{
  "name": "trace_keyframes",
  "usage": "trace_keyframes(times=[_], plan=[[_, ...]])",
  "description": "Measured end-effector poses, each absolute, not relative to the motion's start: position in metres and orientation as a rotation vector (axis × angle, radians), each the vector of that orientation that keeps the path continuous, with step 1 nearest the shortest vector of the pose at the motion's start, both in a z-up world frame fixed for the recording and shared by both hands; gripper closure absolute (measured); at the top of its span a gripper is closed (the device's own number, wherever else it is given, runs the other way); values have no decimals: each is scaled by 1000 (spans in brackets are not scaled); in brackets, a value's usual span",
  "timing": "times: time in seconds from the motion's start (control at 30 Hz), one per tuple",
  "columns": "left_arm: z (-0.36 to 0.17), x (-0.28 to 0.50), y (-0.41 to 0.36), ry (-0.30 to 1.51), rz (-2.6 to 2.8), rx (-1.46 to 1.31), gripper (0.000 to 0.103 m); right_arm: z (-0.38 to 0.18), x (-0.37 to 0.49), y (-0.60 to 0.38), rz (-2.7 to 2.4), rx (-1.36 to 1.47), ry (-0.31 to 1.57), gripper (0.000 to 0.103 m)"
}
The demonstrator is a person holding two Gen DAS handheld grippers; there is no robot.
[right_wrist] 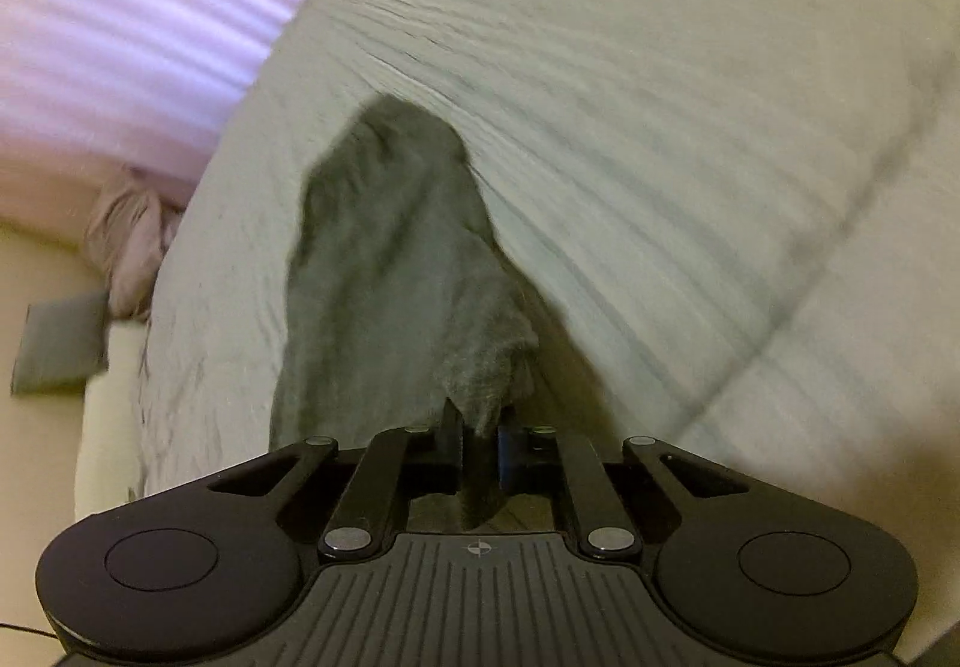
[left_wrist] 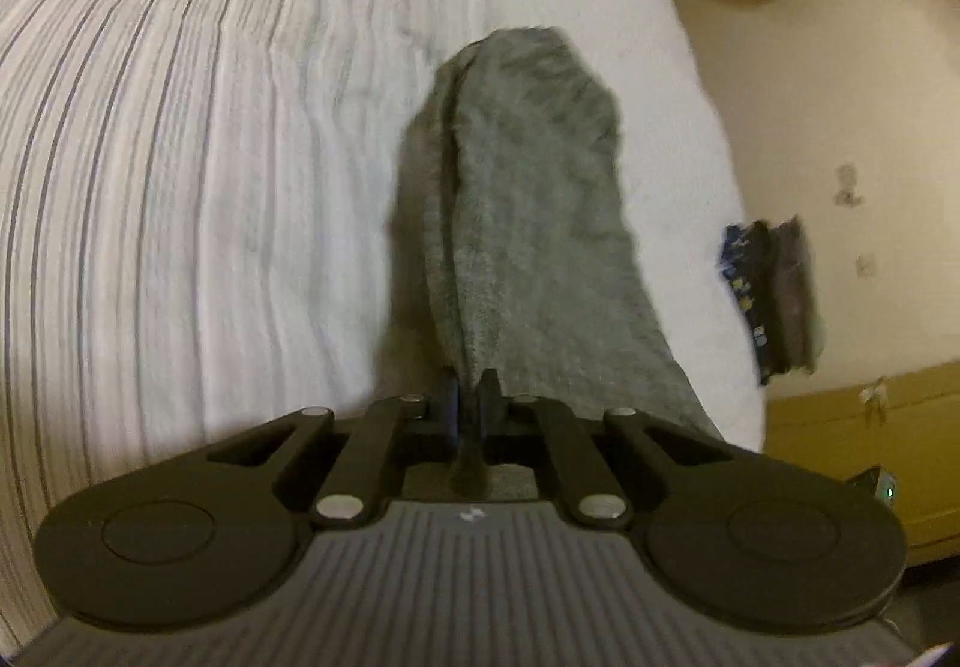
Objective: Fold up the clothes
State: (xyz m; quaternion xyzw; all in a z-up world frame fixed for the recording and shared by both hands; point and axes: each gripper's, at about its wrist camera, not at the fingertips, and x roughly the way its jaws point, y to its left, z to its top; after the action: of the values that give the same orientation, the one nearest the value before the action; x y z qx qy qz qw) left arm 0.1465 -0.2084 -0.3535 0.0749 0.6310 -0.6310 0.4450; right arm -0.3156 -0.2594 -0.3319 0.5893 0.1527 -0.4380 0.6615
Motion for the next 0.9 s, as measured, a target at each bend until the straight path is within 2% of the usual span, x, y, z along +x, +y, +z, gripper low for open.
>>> trace_keyframes(times=[0.17,0.27,0.37,0.43,0.5,0.6,0.7,0.9], plan=[[-334,107,-159,1575,-1543,129,100,-295,-337,-267,-934,1209,456,95],[-353,77,-131,1561,-1394,184,98,-331,-353,-258,-902,1305,556,94],[-368,56,-107,1542,-1220,251,95,-367,-375,-241,-900,1401,623,73],[-361,47,-88,1524,-1178,197,91,-375,-394,-228,-872,1436,586,73],[-354,41,-72,1525,-1148,150,79,-373,-410,-221,-838,1459,534,73],[-350,31,-61,1520,-1123,108,78,-370,-420,-220,-810,1443,489,73],[-349,23,-60,1507,-1121,71,71,-374,-417,-227,-781,1430,459,73],[-363,30,-73,1469,-1112,24,70,-388,-406,-233,-784,1420,465,73]])
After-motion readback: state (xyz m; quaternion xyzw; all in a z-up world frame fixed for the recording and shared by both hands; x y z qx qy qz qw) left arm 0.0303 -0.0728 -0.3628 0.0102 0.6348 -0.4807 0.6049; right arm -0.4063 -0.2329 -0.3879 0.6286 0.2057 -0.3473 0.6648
